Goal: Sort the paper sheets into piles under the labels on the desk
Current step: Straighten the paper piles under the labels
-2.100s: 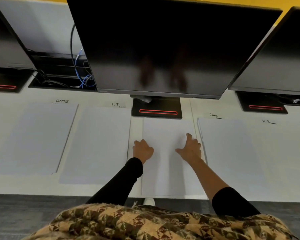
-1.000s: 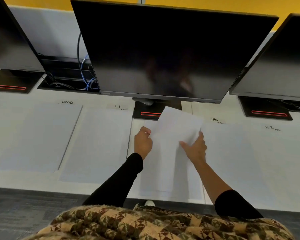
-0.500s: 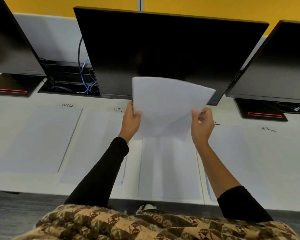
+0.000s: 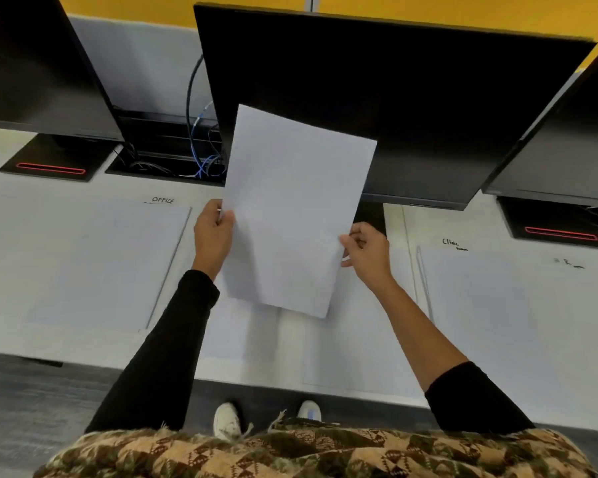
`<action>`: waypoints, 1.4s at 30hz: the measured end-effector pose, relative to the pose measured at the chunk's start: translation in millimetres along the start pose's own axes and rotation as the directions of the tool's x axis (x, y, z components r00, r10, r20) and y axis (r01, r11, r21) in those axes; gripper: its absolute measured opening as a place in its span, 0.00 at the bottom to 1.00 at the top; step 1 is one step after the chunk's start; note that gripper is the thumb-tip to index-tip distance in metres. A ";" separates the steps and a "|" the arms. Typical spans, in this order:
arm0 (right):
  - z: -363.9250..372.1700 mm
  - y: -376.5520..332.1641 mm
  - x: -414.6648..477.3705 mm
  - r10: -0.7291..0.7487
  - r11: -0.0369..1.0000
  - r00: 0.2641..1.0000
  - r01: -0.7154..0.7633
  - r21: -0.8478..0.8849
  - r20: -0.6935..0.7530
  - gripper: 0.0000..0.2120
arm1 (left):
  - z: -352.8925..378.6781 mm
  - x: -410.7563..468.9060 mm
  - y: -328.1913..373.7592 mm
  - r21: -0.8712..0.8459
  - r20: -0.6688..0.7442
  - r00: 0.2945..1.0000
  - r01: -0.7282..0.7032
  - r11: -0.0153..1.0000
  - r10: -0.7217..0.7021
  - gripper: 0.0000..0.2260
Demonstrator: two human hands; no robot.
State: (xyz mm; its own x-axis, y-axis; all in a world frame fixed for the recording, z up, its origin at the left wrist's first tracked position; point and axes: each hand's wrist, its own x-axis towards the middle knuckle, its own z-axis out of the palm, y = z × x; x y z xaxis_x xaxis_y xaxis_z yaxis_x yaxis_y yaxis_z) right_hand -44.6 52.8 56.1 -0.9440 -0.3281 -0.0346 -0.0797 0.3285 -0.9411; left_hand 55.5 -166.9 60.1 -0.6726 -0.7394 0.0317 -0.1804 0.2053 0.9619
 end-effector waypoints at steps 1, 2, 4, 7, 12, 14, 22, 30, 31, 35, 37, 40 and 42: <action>13.5 -0.9 -1.8 0.014 1.000 0.999 -0.014 0.001 0.046 0.01 | -13.3 2.7 -7.7 0.010 -0.015 1.000 0.020 1.000 -0.020 0.05; 24.3 -0.6 -3.8 0.028 1.000 0.996 -0.028 -0.002 0.080 0.01 | -23.8 4.4 -16.4 0.018 -0.027 0.998 0.052 0.998 -0.052 0.05; 46.2 1.8 -9.2 0.063 0.998 0.989 -0.063 -0.008 0.131 0.03 | -43.5 5.3 -35.3 0.044 -0.047 0.992 0.118 0.992 -0.116 0.05; 74.9 11.0 -16.1 0.150 0.989 0.972 -0.146 -0.034 0.180 0.07 | -64.6 4.2 -63.4 0.098 -0.062 0.980 0.196 0.976 -0.191 0.04; 109.7 29.8 -21.6 0.263 0.962 0.948 -0.244 -0.121 0.181 0.03 | -76.4 2.5 -93.9 0.186 -0.039 0.950 0.310 0.932 -0.309 0.10; 119.6 39.1 -23.3 0.306 0.948 0.938 -0.285 -0.140 0.161 0.04 | -77.8 4.2 -101.6 0.226 -0.040 0.931 0.363 0.904 -0.364 0.15; 144.9 54.1 -25.9 0.378 0.890 0.920 -0.331 -0.314 0.101 0.19 | -77.0 12.0 -120.8 0.725 0.037 0.882 0.300 0.620 -0.470 0.22; 152.7 51.0 -23.9 0.379 0.851 0.922 -0.313 -0.423 0.079 0.23 | -58.1 15.6 -111.0 0.805 0.103 0.860 0.223 0.549 -0.500 0.21; 152.8 49.9 -23.7 0.382 0.853 0.919 -0.311 -0.418 0.097 0.23 | -56.1 15.2 -109.5 0.809 0.096 0.858 0.229 0.542 -0.505 0.22; 137.5 46.0 -19.1 0.387 0.856 0.917 -0.316 -0.409 0.101 0.23 | -48.6 11.0 -102.8 0.814 0.060 0.858 0.253 0.522 -0.510 0.28; 116.1 49.7 -13.7 0.378 0.847 0.925 -0.332 -0.416 0.030 0.21 | -39.1 5.6 -96.6 0.822 0.053 0.874 0.236 0.519 -0.482 0.31; 82.8 54.2 -6.0 0.337 0.780 0.934 -0.345 -0.522 -0.114 0.18 | -24.3 0.1 -87.5 0.826 0.095 0.897 0.171 0.537 -0.432 0.31; 56.0 57.6 -2.4 0.305 0.713 0.927 -0.373 -0.593 -0.217 0.18 | -8.4 -3.9 -78.9 0.807 0.141 0.903 0.132 0.575 -0.405 0.29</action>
State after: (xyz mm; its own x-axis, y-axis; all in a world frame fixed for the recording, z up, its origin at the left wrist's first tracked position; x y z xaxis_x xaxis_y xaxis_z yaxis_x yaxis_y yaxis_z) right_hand -29.0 22.9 -16.9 -0.9693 -0.0121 -0.2457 0.1054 0.8821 -0.4591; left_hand 78.4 -185.6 -13.7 -0.6359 -0.6605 -0.3993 -0.7717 0.5385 0.3383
